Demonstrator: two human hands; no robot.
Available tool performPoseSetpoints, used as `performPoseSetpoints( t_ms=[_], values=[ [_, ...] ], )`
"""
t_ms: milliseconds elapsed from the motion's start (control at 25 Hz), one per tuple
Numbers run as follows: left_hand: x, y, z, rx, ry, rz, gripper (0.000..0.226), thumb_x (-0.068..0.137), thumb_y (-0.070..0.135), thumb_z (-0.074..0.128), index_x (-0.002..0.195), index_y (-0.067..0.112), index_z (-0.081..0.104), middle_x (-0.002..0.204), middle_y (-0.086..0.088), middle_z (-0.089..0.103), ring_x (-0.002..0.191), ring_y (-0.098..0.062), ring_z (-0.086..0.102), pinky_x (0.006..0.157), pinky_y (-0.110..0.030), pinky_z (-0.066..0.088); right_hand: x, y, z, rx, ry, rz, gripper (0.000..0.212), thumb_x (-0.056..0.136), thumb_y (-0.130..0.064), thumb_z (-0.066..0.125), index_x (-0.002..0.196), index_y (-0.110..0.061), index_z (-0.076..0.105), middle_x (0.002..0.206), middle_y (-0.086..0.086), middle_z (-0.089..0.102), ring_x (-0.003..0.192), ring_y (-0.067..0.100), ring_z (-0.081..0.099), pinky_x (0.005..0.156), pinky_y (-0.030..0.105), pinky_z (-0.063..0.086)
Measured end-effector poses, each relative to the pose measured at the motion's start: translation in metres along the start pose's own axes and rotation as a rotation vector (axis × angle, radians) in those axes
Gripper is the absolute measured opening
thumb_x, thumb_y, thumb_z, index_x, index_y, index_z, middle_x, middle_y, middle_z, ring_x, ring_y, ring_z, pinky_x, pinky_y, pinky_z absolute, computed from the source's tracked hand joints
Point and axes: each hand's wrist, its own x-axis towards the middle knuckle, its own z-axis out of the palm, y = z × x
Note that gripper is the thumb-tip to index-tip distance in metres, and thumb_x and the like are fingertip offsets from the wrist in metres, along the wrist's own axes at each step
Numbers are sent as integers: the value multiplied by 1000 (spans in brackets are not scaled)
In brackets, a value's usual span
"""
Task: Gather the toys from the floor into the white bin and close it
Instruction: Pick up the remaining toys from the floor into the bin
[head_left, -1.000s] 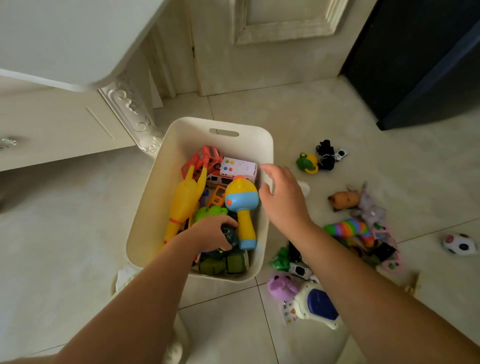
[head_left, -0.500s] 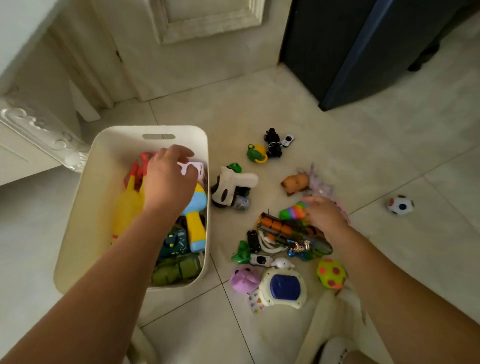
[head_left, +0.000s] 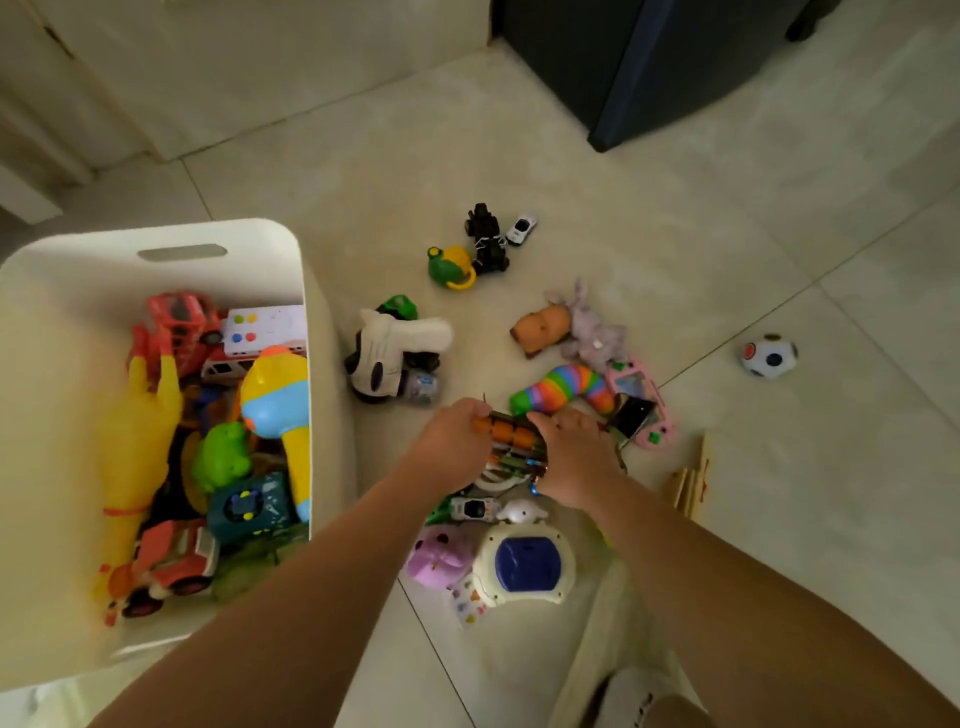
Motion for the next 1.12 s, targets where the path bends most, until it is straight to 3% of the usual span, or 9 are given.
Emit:
performPoseSetpoints(
  t_ms=[160, 320, 440, 560, 720, 800, 880, 960, 1120],
  values=[
    [13, -3, 13, -25, 9, -169, 18, 93, 19, 48, 109, 12, 54, 102, -12, 63, 81, -20, 56, 65, -29, 46, 2, 5, -4, -83, 99, 14, 78, 73, -41, 75, 140, -31, 35, 136, 2, 44, 129, 28, 34, 107, 43, 29],
    [8, 2, 15, -211, -39, -309, 29, 89, 29, 62, 107, 7, 55, 102, -14, 57, 85, -22, 57, 87, -40, 55, -1, 10, -14, -109, 157, 46, 69, 68, -53, 73, 129, -32, 47, 129, -3, 52, 127, 27, 36, 106, 42, 28],
    [-6, 8, 11, -524, -127, -330, 68, 84, 47, 67, 137, 12, 40, 131, -12, 53, 107, -24, 58, 92, -40, 50, -4, -4, -36, 207, 180, 23, 63, 66, -65, 66, 118, -32, 55, 111, 0, 60, 112, 26, 52, 95, 41, 44],
    [-14, 8, -9, -884, -195, -304, 56, 81, 38, 73, 128, 23, 48, 121, -9, 63, 100, -26, 65, 81, -41, 54, -10, -30, -63, 604, 138, -25, 43, 80, -52, 64, 110, -21, 62, 99, 2, 66, 92, 21, 64, 76, 37, 54],
    [-18, 2, -36, -852, -24, -200, 41, 82, 18, 74, 119, 16, 54, 105, -9, 69, 78, -20, 70, 54, -26, 58, 2, -40, -75, 862, 92, 51, 39, 99, -39, 43, 118, -13, 65, 116, 9, 66, 109, 25, 61, 89, 35, 47],
    [-20, 3, -43, -803, 93, -162, 34, 84, 14, 72, 112, 18, 53, 98, -6, 67, 70, -15, 67, 46, -19, 55, 21, -24, -69, 674, 242, 68, 30, 97, -19, 48, 122, -16, 63, 125, 10, 61, 116, 26, 56, 92, 33, 46],
    [-17, 0, -49, -759, 171, -114, 32, 85, 13, 72, 110, 20, 53, 89, 2, 64, 66, -11, 64, 41, -14, 49, 37, -1, -57, 296, 244, 44, 46, 89, -11, 57, 134, -18, 53, 140, 12, 48, 127, 30, 45, 103, 36, 40],
    [-15, 0, -54, -712, 185, -90, 34, 84, 16, 72, 113, 20, 54, 86, 5, 63, 65, -9, 63, 39, -12, 46, 47, 15, -45, -7, 136, 25, 63, 86, -17, 61, 145, -24, 39, 152, 11, 32, 138, 34, 30, 112, 39, 29],
    [-10, 2, -58, -691, 148, -100, 39, 83, 21, 74, 117, 17, 55, 100, -2, 67, 73, -12, 67, 44, -13, 49, 65, 21, -31, -195, 95, 35, 74, 85, -27, 62, 150, -29, 27, 156, 12, 20, 141, 37, 18, 116, 43, 22]
  ],
)
